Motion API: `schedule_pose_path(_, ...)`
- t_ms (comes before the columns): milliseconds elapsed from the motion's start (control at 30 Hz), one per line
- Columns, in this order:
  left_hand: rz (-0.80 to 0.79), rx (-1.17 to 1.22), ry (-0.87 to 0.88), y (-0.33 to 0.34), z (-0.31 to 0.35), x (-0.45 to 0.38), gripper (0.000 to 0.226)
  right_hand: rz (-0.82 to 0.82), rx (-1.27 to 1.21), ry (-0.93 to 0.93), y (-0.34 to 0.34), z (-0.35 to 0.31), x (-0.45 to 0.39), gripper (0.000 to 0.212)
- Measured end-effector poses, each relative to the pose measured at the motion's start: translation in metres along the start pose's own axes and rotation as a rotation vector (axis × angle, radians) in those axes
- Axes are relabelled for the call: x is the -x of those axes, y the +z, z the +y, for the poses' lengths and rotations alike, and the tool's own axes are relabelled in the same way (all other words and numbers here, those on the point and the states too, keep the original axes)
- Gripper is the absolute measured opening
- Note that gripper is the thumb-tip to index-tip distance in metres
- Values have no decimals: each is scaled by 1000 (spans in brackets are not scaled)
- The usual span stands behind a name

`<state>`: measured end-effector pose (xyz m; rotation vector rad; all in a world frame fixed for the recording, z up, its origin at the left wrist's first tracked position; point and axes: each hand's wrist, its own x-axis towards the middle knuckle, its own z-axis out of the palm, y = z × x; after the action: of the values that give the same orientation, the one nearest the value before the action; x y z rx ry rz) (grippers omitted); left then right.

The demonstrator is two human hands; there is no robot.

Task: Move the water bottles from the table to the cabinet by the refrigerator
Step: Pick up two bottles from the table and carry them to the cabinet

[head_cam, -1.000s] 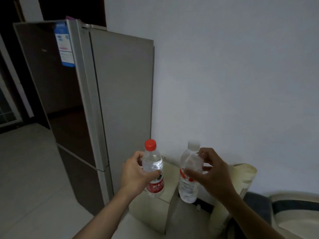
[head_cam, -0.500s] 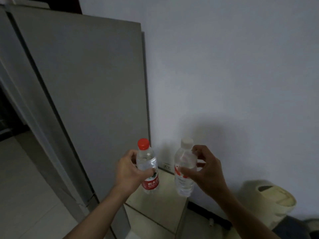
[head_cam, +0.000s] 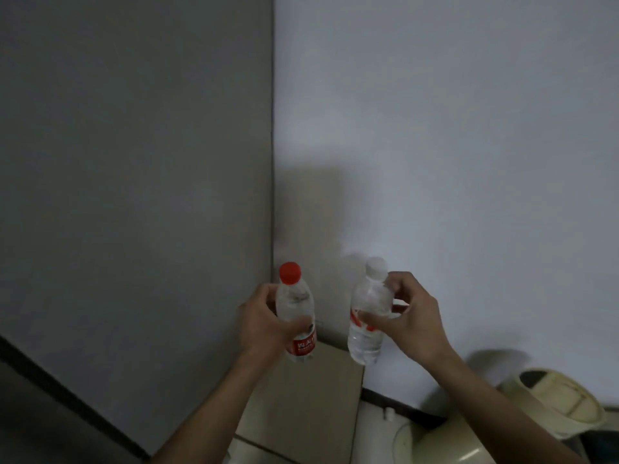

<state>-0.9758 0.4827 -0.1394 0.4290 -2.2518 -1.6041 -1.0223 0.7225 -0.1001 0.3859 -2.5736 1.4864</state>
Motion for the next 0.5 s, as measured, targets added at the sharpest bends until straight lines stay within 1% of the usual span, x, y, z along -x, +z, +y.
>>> schedule_pose_path(167,-58,-1,25,12,-20,-48,54,21,34,58,17,13,-29,59)
schedule_pose_path(300,-110,-31,0,23,-40,-79,55,4,22,103,33,31,-51,57)
schedule_pose_path(500,-63,-111,-51,43,-83,-103,58,-36,27,81,53,74,-77,56)
